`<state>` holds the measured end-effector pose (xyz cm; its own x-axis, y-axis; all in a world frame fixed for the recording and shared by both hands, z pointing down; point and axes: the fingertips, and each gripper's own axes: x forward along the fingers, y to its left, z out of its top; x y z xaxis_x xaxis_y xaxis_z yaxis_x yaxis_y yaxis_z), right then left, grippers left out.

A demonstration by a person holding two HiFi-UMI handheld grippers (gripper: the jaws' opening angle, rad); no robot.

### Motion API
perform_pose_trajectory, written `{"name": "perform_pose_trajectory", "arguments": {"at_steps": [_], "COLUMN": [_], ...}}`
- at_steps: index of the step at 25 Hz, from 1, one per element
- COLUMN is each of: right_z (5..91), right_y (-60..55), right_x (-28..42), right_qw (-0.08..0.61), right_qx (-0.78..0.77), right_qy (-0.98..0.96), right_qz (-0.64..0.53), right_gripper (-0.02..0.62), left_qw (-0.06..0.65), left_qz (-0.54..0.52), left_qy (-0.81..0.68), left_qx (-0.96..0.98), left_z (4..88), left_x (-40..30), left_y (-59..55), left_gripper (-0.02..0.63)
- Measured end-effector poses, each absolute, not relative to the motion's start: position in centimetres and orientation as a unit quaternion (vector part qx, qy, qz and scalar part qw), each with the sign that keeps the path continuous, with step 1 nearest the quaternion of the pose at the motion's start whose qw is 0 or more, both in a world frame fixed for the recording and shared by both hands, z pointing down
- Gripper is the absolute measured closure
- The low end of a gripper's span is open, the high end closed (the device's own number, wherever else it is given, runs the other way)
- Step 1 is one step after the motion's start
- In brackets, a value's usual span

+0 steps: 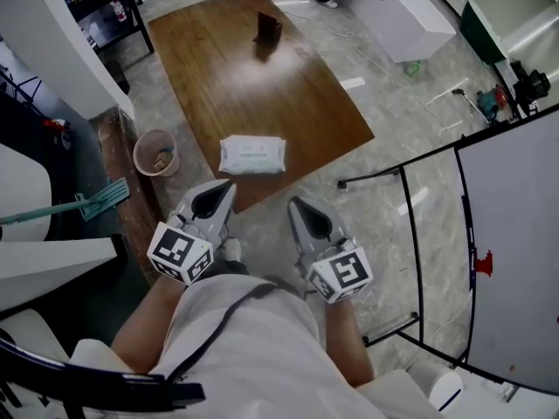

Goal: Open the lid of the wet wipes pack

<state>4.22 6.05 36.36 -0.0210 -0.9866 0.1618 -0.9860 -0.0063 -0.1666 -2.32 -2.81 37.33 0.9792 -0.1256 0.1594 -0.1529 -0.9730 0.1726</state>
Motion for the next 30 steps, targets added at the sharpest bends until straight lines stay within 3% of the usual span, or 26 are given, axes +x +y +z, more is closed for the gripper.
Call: {"name": "perform_pose_trajectory", "arguments": {"at_steps": [17, 30], "right_z": [37.4, 41.5], "right_y": [0.2, -5.0], "right_x": [5.0, 7.5], "right_qw": [-0.007, -0.074], "right_qx": [-0.696, -0.633], "right_qy": [0.706, 0.76], "right_qz": [-0.128, -0.125], "right_gripper": [0.581, 0.58], "left_qw": [0.108, 0.143], "left_qz": [0.079, 0.095], "left_qy": [-0.087, -0.132], "left_qx": [0.987, 0.976], "left_z": [38.9, 42.5], "left_x": [-3.5, -0.8], "left_y": [-8.0, -9.8], "left_gripper": [0.601, 0.601]}}
